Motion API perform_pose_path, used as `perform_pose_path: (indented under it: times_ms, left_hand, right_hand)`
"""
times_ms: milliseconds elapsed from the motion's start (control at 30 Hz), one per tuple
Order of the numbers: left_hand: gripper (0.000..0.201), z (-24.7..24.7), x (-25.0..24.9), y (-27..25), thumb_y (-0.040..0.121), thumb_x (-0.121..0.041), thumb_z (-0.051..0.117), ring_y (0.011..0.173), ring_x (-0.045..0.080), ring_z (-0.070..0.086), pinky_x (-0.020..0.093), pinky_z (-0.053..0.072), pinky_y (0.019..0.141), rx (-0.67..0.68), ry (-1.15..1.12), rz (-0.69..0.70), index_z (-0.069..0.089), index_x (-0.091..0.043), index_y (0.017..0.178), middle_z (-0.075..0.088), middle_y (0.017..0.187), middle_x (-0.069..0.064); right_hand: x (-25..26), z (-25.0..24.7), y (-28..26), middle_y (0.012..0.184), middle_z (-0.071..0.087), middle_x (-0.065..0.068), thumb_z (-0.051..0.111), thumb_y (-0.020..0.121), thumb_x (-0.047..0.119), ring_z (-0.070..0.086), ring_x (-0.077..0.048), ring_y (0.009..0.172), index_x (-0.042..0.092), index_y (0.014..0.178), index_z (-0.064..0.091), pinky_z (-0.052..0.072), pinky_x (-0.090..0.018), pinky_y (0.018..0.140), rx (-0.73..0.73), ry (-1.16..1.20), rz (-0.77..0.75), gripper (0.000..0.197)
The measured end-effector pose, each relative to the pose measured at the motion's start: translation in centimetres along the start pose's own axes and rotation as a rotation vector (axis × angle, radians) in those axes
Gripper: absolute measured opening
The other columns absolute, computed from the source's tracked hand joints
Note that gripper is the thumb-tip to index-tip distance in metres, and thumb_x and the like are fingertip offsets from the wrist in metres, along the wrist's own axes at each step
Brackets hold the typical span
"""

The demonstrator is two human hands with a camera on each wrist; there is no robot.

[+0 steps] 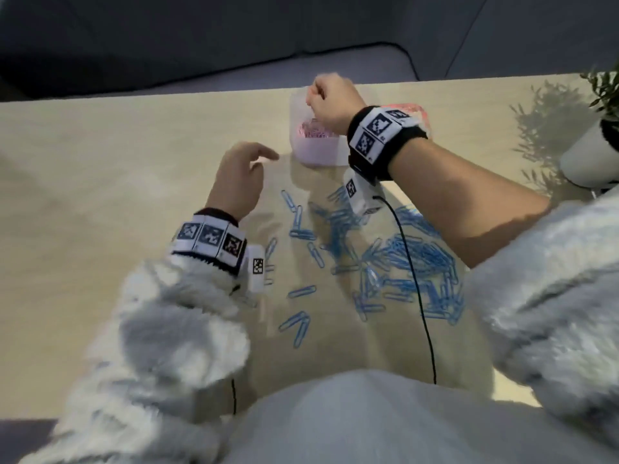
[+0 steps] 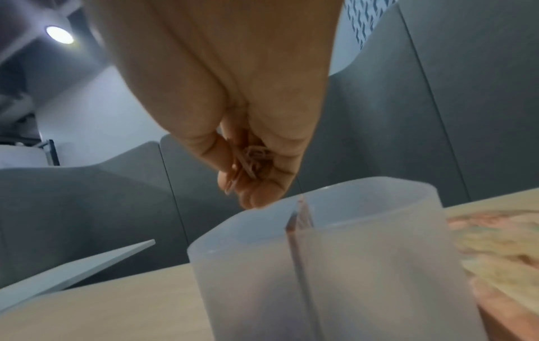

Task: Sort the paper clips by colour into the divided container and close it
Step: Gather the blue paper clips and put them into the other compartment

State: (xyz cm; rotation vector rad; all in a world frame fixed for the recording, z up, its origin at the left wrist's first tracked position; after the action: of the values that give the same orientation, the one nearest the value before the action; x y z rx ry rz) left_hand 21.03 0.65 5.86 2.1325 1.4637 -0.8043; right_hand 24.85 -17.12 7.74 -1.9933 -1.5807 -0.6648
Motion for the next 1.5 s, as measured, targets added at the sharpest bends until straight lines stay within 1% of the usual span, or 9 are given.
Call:
perform_pose_path:
  times_ms: [200, 333, 533, 733, 833, 933, 1033, 1267, 1500]
  left_hand:
    - [0.037, -0.8, 10.9, -9.0, 0.081, -0.013, 0.046, 0.103, 0.039, 0.055, 0.041, 0.043, 0.093, 0.118, 0.201, -0.218, 0.058, -0.001, 0.113, 0.059, 0.111, 0.025]
    - [0.049, 1.6, 12.4, -12.8, 0.074, -0.034, 0.039, 0.099, 0.038, 0.049, 0.044, 0.042, 0.087, 0.242, 0.322, -0.255, 0.053, 0.0, 0.106, 0.052, 0.104, 0.023]
    - [0.059, 5.1, 8.4, -15.9, 0.086, -0.043, 0.042, 0.124, 0.037, 0.036, 0.041, 0.025, 0.108, 0.267, 0.378, -0.202, 0.044, 0.001, 0.126, 0.04, 0.131, 0.023]
    - [0.066, 9.3, 4.8, -18.7, 0.09, -0.014, 0.053, 0.146, 0.025, 0.008, 0.036, 0.008, 0.12, 0.361, 0.227, -0.089, 0.019, -0.014, 0.146, 0.012, 0.157, 0.006]
    - [0.067, 6.5, 5.2, -19.2, 0.083, -0.006, 0.061, 0.142, 0.019, 0.021, 0.034, 0.016, 0.119, 0.223, 0.038, -0.116, 0.032, -0.014, 0.142, 0.022, 0.154, 0.006]
    - [0.058, 2.0, 8.2, -19.6, 0.078, -0.006, 0.067, 0.126, 0.031, 0.042, 0.042, 0.035, 0.109, 0.011, 0.051, -0.249, 0.046, -0.008, 0.132, 0.043, 0.136, 0.017]
    - [0.066, 1.3, 10.8, -20.4, 0.076, -0.019, 0.072, 0.119, 0.033, 0.044, 0.039, 0.037, 0.104, 0.06, 0.196, -0.413, 0.043, -0.007, 0.134, 0.045, 0.129, 0.019]
    - [0.045, 5.0, 7.0, -19.4, 0.077, -0.011, 0.068, 0.101, 0.017, 0.047, 0.017, 0.036, 0.091, 0.09, 0.06, -0.303, 0.056, -0.007, 0.12, 0.044, 0.111, 0.005]
    - [0.039, 7.6, 4.4, -17.7, 0.085, -0.008, 0.057, 0.113, 0.026, 0.051, 0.032, 0.039, 0.102, 0.208, 0.065, -0.177, 0.054, -0.006, 0.124, 0.049, 0.122, 0.012]
  right_hand:
    - [-0.5, 2.4, -0.3, 0.136, 0.052, -0.016, 0.042, 0.091, 0.008, 0.052, -0.027, 0.123, 0.003, 0.131, 0.049, 0.042, -0.031, 0.103, 0.087, -0.058, 0.009, 0.04]
    - [1.6, 3.4, -4.9, 0.121, 0.06, -0.014, 0.039, 0.089, 0.008, 0.053, -0.027, 0.113, 0.007, 0.119, 0.058, 0.038, -0.025, 0.091, -0.029, -0.065, -0.182, 0.035]
    - [-0.7, 14.1, -11.1, 0.126, 0.053, -0.022, 0.04, 0.092, 0.007, 0.048, -0.037, 0.119, -0.001, 0.121, 0.052, 0.035, -0.039, 0.097, 0.383, -0.351, -0.23, 0.033]
    - [-0.4, 18.0, -16.7, 0.137, 0.045, -0.012, 0.042, 0.093, 0.011, 0.04, -0.028, 0.129, 0.003, 0.125, 0.05, 0.035, -0.04, 0.105, 0.469, -0.427, -0.44, 0.034]
    - [-1.8, 16.3, -19.1, 0.13, 0.053, -0.015, 0.044, 0.091, 0.007, 0.05, -0.03, 0.122, 0.002, 0.12, 0.057, 0.041, -0.041, 0.1, 0.479, -0.277, -0.43, 0.032]
    - [-4.7, 10.7, -16.9, 0.126, 0.056, -0.017, 0.04, 0.088, 0.0, 0.05, -0.031, 0.119, 0.003, 0.118, 0.058, 0.038, -0.036, 0.1, 0.25, -0.144, -0.213, 0.034]
    - [-7.7, 7.3, -14.2, 0.133, 0.047, -0.02, 0.042, 0.09, 0.009, 0.041, -0.037, 0.123, -0.001, 0.123, 0.05, 0.032, -0.04, 0.103, 0.089, -0.336, -0.063, 0.035]
    - [-5.1, 12.2, -15.2, 0.114, 0.054, -0.018, 0.043, 0.092, 0.021, 0.051, -0.034, 0.108, -0.001, 0.1, 0.059, 0.038, -0.039, 0.094, 0.293, -0.267, -0.171, 0.028]
    - [-2.0, 16.1, -21.2, 0.127, 0.049, -0.011, 0.069, 0.077, 0.041, 0.044, -0.029, 0.116, 0.007, 0.112, 0.058, 0.041, -0.041, 0.097, 0.465, -0.351, -0.331, 0.05]
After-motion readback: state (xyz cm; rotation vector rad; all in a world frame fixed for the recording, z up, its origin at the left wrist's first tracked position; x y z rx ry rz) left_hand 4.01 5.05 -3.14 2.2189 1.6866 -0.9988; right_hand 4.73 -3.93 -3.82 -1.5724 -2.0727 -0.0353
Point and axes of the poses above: each hand's wrist, its own y-axis towards the middle knuckle, its own z-axis out of the palm, x = y × z, the point moved 10 cm from there along y, towards the middle knuckle
